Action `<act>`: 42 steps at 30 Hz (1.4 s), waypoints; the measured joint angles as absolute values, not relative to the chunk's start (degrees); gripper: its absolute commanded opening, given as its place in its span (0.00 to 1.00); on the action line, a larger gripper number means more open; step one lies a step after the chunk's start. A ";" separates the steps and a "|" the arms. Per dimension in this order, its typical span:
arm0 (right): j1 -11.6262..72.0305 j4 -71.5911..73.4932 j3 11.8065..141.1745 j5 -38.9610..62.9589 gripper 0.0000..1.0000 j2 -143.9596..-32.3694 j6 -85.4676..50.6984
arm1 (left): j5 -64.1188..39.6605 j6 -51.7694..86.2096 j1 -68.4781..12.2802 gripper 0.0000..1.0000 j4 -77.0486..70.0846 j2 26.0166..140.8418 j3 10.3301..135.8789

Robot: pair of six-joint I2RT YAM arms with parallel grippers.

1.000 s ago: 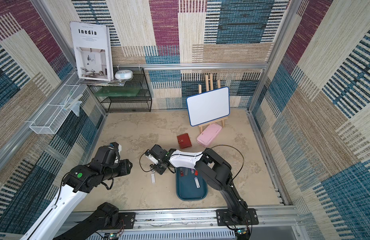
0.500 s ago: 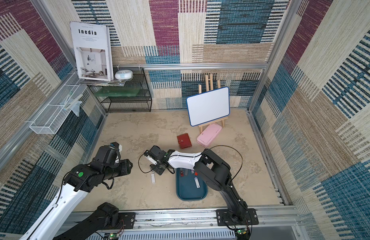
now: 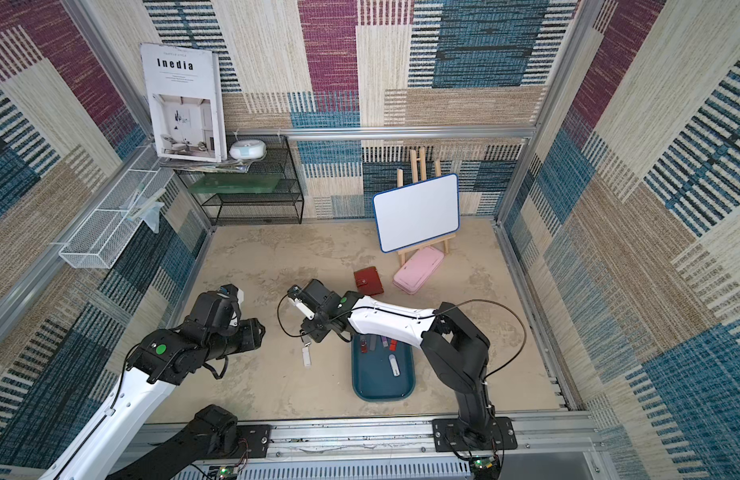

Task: Put the usb flash drive into the storage box
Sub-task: Pick up the USB flash from the center of the board, then place the USB flash in the storage box.

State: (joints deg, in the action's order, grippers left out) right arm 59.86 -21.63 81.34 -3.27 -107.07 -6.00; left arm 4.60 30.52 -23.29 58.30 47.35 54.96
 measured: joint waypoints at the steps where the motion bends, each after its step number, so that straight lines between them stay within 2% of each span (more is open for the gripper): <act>1: 59.86 -21.85 80.75 -4.03 0.14 -105.36 -6.72 | 4.58 30.52 -23.29 0.53 58.30 47.31 54.96; 12: 58.57 -25.85 63.02 -15.22 0.16 -80.93 -20.91 | 4.54 30.74 -23.35 0.53 58.30 47.75 54.96; 18: 58.61 -28.29 53.74 -16.71 0.16 -73.56 -29.04 | 4.54 30.76 -23.35 0.53 58.30 47.31 54.96; 28: 58.59 -28.08 47.29 -13.98 0.15 -77.89 -37.26 | 4.51 30.76 -23.40 0.53 58.33 47.31 54.85; 42: 58.59 -24.43 42.00 -11.31 0.16 -81.78 -41.78 | 4.54 30.89 -23.64 0.53 58.30 47.31 54.81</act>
State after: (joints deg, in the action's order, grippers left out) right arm 58.59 -24.43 42.00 -11.31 -81.78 -41.78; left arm 4.54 30.89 -23.64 58.30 47.31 54.81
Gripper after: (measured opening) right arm 0.223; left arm 0.530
